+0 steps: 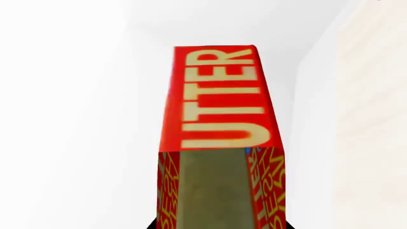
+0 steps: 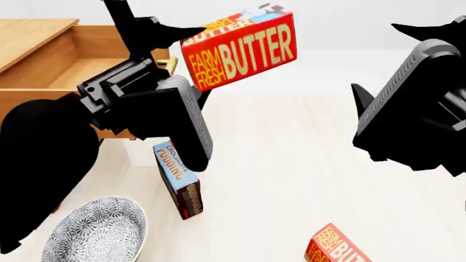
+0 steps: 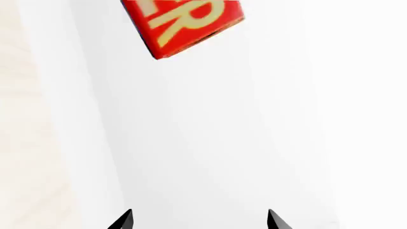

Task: Put the butter at the front in the top drawer of the cabinet and close it.

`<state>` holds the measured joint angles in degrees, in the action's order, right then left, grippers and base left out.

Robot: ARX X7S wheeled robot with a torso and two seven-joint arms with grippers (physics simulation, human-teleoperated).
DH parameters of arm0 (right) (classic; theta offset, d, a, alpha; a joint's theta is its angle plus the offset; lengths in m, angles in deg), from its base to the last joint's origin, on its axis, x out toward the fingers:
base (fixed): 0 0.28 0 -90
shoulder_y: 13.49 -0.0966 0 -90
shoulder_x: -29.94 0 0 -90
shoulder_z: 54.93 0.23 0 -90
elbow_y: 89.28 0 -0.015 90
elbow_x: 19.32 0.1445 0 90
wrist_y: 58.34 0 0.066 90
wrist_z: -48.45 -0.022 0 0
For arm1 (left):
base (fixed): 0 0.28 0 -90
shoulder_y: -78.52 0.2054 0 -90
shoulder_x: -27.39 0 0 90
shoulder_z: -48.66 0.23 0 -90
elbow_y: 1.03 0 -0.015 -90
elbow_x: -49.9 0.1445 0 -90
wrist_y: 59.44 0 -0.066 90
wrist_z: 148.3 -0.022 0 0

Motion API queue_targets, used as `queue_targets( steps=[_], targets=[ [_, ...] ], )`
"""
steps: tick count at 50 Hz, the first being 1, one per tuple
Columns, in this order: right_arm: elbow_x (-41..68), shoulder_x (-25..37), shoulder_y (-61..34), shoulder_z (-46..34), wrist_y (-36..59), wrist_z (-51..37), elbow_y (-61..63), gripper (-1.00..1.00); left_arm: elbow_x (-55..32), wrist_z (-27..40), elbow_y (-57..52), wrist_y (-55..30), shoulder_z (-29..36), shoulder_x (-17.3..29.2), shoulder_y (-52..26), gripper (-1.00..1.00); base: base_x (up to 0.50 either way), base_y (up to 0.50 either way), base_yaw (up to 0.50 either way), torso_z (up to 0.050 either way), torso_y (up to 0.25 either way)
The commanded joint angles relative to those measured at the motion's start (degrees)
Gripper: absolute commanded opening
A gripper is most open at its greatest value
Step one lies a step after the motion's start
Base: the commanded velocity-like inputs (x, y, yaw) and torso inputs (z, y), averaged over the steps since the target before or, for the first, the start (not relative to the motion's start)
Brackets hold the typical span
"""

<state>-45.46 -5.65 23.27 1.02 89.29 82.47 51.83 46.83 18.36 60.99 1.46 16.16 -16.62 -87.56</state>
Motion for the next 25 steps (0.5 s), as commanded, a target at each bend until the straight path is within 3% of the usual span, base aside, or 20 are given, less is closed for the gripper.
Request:
queue_targets(
  steps=[1,9,11,13,16,19,25],
  targets=[
    [1.68,-8.62,0.74,4.81,19.93,4.00,4.99,1.00,-13.65,5.30,-7.68,-30.96,-15.42,-7.36,-2.88,-1.00,0.00,0.00,0.00,0.000,0.000],
    [-0.30,-18.32,1.21,8.72,32.31,7.96,7.17,1.00,-21.70,7.80,-4.81,-54.40,-28.86,-17.46,-7.05,-1.00,0.00,0.00,0.00,0.000,0.001],
    [-12.57,-22.91,2.27,8.61,32.35,16.90,4.10,1.00,-22.45,8.30,-3.63,-58.25,-31.19,-19.43,-7.86,-1.00,0.00,0.00,0.00,0.000,0.000],
    [-29.76,-29.41,1.66,7.99,32.33,32.84,-0.46,1.00,-25.23,11.24,-1.10,-60.84,-33.45,-20.74,-8.86,-1.00,0.00,0.00,0.00,0.000,0.000],
    [-55.39,-38.36,-1.30,11.72,32.16,55.26,-8.47,1.00,-47.25,29.13,6.83,-60.85,-35.69,-18.92,-12.58,-1.00,0.00,0.00,0.00,0.000,0.003],
    [-55.69,-41.51,-1.71,14.96,32.28,55.94,-10.50,1.00,-65.40,44.39,15.07,-60.75,-36.07,-17.77,-15.62,-1.00,0.00,0.00,0.00,0.000,0.000],
    [-55.49,-46.62,-3.17,21.96,32.33,55.96,-15.06,1.00,-80.44,61.79,25.75,-60.16,-39.04,-18.06,-16.81,-1.00,0.00,0.00,0.00,0.002,0.002]
  ],
)
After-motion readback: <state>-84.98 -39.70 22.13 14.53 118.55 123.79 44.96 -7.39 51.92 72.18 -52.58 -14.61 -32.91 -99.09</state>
